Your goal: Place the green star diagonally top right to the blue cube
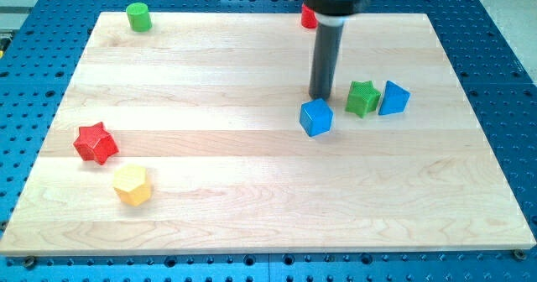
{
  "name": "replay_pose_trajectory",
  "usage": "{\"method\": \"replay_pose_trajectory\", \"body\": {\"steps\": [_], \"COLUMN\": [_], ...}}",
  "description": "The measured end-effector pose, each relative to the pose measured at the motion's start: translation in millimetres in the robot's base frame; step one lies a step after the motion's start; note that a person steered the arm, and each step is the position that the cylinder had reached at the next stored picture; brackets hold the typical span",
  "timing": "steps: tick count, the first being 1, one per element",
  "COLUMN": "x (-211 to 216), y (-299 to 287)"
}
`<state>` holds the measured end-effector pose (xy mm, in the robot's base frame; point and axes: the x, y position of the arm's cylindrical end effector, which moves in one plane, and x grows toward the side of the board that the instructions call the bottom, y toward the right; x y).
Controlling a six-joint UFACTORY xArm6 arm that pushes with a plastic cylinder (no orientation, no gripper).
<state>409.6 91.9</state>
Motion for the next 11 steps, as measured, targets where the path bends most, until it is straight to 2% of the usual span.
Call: {"method": "replay_pose_trajectory", "body": {"steps": [1, 2, 3, 4, 5, 6, 7, 8, 9, 11], "x": [19.0, 54.4, 69.6, 0.1, -26.5, -4.8, -11.1, -77.0, -83.8, -27.2], "y": [48.9, 53.0, 100.7, 97.3, 114.8, 140.7, 164.7, 162.1, 157.4, 163.4]}}
